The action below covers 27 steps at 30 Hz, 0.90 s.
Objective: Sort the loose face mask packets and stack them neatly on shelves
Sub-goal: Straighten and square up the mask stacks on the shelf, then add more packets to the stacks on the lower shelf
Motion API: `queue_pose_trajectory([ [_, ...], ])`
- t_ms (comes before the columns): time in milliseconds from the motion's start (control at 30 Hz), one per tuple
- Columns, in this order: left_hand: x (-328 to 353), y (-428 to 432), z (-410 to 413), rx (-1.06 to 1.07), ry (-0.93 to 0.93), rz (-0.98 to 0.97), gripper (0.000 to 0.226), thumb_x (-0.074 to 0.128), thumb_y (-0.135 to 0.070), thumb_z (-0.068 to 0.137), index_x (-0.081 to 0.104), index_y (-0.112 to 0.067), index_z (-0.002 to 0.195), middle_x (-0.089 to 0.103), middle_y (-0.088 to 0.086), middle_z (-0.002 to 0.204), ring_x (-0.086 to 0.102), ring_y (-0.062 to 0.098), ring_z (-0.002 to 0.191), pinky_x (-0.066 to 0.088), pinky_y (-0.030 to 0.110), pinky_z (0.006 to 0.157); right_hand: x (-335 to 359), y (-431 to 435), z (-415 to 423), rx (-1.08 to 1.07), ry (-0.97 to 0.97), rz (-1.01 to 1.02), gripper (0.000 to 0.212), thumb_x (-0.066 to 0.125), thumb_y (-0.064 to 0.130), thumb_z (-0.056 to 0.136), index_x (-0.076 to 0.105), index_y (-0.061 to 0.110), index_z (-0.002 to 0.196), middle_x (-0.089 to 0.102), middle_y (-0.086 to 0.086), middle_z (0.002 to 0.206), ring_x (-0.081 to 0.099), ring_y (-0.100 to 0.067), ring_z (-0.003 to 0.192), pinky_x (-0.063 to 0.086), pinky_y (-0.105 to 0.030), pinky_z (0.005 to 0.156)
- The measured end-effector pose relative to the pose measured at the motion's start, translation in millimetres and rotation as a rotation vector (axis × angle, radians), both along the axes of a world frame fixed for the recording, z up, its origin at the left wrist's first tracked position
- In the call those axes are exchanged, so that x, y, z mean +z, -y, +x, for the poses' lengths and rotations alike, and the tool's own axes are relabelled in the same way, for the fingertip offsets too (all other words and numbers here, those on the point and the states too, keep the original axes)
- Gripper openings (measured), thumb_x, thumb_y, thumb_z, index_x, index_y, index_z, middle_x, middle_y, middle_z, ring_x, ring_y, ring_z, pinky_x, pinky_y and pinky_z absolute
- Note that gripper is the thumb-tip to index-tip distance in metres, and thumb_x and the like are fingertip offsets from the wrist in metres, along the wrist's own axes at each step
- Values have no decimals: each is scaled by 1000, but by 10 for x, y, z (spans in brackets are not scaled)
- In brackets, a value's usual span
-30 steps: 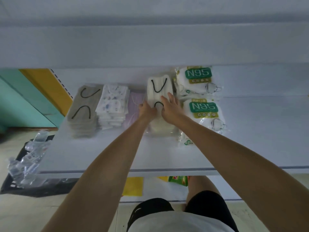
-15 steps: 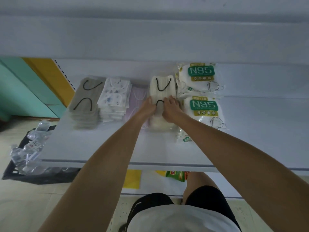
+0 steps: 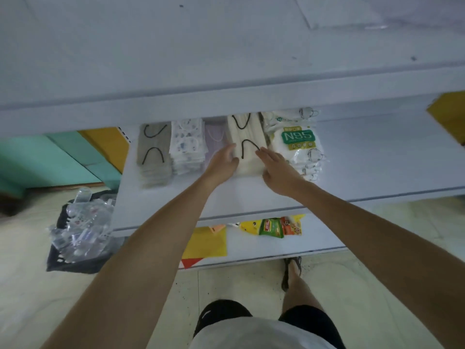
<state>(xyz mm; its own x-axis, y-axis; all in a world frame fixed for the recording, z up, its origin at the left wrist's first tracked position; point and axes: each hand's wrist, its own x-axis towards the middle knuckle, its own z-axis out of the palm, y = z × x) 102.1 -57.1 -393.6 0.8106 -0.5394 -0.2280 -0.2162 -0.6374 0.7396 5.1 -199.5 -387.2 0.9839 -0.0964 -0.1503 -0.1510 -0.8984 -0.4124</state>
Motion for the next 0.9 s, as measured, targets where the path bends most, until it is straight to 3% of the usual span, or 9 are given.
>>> queue_pose_trajectory([
  [133, 297, -276, -258, -151, 141, 51, 48, 43, -18, 100, 33, -10, 146, 35, 8, 151, 34, 22, 138, 25, 29, 112, 229, 10, -374, 99, 18, -53, 54, 41, 12, 96, 23, 15, 148, 18, -5, 156, 19, -23, 142, 18, -33, 113],
  [300, 797, -453, -615, -248, 391, 196, 45, 40, -25, 100, 37, -13, 144, 39, 6, 148, 37, 22, 136, 32, 35, 109, 607, 68, -658, 296, 38, -203, 52, 40, 25, 99, 24, 21, 148, 22, 0, 155, 24, -17, 140, 16, -26, 111],
  [600, 1807, 184, -1536, -358, 736, 216, 37, 41, -33, 100, 52, -22, 133, 57, -4, 131, 55, 16, 111, 38, 24, 84, 1693, 611, -1480, 484, 336, -291, 43, 45, 18, 97, 42, 18, 139, 48, -4, 139, 47, -24, 124, 37, -34, 99],
  [700, 2074, 492, -1692, -304, 867, 144, 34, 40, -32, 100, 56, -24, 129, 60, -6, 124, 57, 14, 98, 34, 24, 77, 1944, 968, -1700, 445, 467, -301, 37, 50, 13, 94, 52, 10, 131, 55, -9, 132, 53, -27, 118, 40, -35, 97],
  [800, 2307, 707, -1641, -233, 954, 143, 35, 38, -32, 100, 56, -22, 129, 58, -6, 127, 54, 16, 113, 34, 25, 79, 2136, 1340, -1719, 315, 560, -276, 36, 52, 13, 94, 54, 7, 129, 56, -10, 130, 51, -28, 119, 39, -34, 97],
  [900, 2476, 882, -1435, -150, 947, 190, 38, 37, -32, 100, 50, -21, 134, 51, -4, 136, 46, 16, 123, 34, 26, 83, 2257, 1781, -1510, 135, 498, -265, 40, 46, 22, 97, 46, 11, 135, 45, -8, 140, 39, -26, 129, 29, -35, 106],
])
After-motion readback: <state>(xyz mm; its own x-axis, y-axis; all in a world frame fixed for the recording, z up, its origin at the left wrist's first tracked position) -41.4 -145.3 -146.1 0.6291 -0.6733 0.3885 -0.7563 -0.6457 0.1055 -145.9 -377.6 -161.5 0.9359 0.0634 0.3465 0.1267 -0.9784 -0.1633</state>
